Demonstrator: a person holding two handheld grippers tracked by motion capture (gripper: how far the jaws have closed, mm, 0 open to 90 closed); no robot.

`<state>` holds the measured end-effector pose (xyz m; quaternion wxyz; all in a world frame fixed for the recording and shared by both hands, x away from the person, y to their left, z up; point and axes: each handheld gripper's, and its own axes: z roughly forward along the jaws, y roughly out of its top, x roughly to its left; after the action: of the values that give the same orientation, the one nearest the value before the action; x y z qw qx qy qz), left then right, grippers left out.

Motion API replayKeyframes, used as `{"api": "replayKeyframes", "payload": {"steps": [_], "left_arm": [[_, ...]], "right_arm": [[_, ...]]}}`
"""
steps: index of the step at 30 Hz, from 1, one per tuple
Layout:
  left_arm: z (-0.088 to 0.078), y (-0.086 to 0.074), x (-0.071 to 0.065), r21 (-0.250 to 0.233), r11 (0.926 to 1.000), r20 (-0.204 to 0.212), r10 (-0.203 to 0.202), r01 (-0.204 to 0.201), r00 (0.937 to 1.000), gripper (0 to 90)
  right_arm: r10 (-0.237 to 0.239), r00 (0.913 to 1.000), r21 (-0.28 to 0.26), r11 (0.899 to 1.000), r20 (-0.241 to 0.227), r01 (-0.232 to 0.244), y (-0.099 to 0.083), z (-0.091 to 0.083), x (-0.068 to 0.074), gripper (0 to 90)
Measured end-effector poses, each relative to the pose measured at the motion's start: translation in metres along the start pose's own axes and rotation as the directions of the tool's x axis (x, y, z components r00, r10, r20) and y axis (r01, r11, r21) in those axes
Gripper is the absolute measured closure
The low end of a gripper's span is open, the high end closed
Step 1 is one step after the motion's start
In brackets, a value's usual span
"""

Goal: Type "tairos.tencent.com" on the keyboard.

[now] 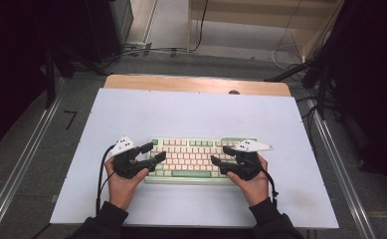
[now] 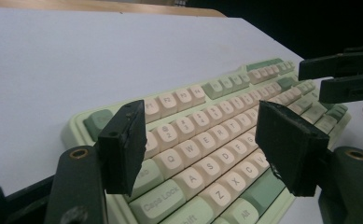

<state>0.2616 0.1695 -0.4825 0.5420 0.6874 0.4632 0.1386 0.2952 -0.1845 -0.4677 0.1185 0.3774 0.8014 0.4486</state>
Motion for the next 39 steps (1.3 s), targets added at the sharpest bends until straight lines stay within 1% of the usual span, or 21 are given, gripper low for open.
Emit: {"api": "replayKeyframes", "payload": {"steps": [3,6,9,11,16,19,22,26,28,32,33,35,37,39], "left_arm": [[-0.009,0.000,0.005,-0.021,0.9995,-0.032,-0.022,0.022,0.9992,32.6],[-0.017,-0.002,0.011,-0.028,0.9986,-0.057,-0.046,0.045,0.9973,30.6],[-0.024,-0.004,0.016,-0.029,0.9981,-0.084,-0.057,0.055,0.9948,29.7],[-0.028,-0.004,0.019,-0.030,0.9982,-0.102,-0.054,0.051,0.9933,29.6],[-0.035,-0.005,0.026,-0.037,0.9973,-0.134,-0.068,0.064,0.9886,29.2],[-0.038,-0.005,0.032,-0.041,0.9967,-0.155,-0.076,0.070,0.9850,29.2],[-0.041,-0.005,0.037,-0.049,0.9957,-0.178,-0.086,0.078,0.9803,29.2],[-0.047,-0.006,0.043,-0.047,0.9950,-0.200,-0.096,0.088,0.9750,29.2],[-0.050,-0.006,0.046,-0.051,0.9940,-0.210,-0.105,0.096,0.9721,29.2],[-0.054,-0.007,0.053,-0.061,0.9919,-0.226,-0.122,0.112,0.9664,29.2],[-0.055,-0.007,0.055,-0.062,0.9915,-0.231,-0.126,0.115,0.9647,29.2],[-0.057,-0.008,0.058,-0.064,0.9906,-0.242,-0.133,0.120,0.9611,29.2],[-0.058,-0.008,0.062,-0.070,0.9889,-0.248,-0.144,0.131,0.9579,29.2],[-0.059,-0.008,0.064,-0.072,0.9878,-0.254,-0.152,0.138,0.9552,29.3]], "right_arm": [[0.005,0.9999,-0.005,1.000,0.011,-0.005,-0.001,-0.004,-0.004,37.1],[0.014,0.9996,-0.011,1.000,0.026,-0.014,-0.002,-0.008,-0.010,37.0],[0.025,0.9988,-0.016,1.000,0.042,-0.024,-0.003,-0.011,-0.016,37.0],[0.030,0.9983,-0.021,0.999,0.049,-0.030,-0.004,-0.014,-0.018,37.0],[0.043,0.9968,-0.033,0.999,0.067,-0.041,-0.006,-0.021,-0.025,36.9],[0.052,0.9956,-0.039,0.998,0.079,-0.049,-0.007,-0.026,-0.029,36.9],[0.051,0.9934,-0.044,0.998,0.103,-0.047,-0.009,-0.031,-0.033,36.9],[0.069,0.9904,-0.058,0.996,0.120,-0.062,-0.013,-0.040,-0.042,36.9],[0.083,0.9875,-0.067,0.995,0.134,-0.074,-0.014,-0.046,-0.048,36.9],[0.115,0.9790,-0.084,0.991,0.168,-0.102,-0.020,-0.057,-0.062,37.0],[0.127,0.9757,-0.087,0.990,0.178,-0.113,-0.022,-0.060,-0.066,37.0],[0.136,0.9693,-0.093,0.988,0.205,-0.119,-0.026,-0.065,-0.074,37.1],[0.163,0.9612,-0.103,0.984,0.223,-0.143,-0.029,-0.072,-0.083,37.2],[0.179,0.9555,-0.113,0.981,0.235,-0.156,-0.032,-0.077,-0.088,37.2]]}}
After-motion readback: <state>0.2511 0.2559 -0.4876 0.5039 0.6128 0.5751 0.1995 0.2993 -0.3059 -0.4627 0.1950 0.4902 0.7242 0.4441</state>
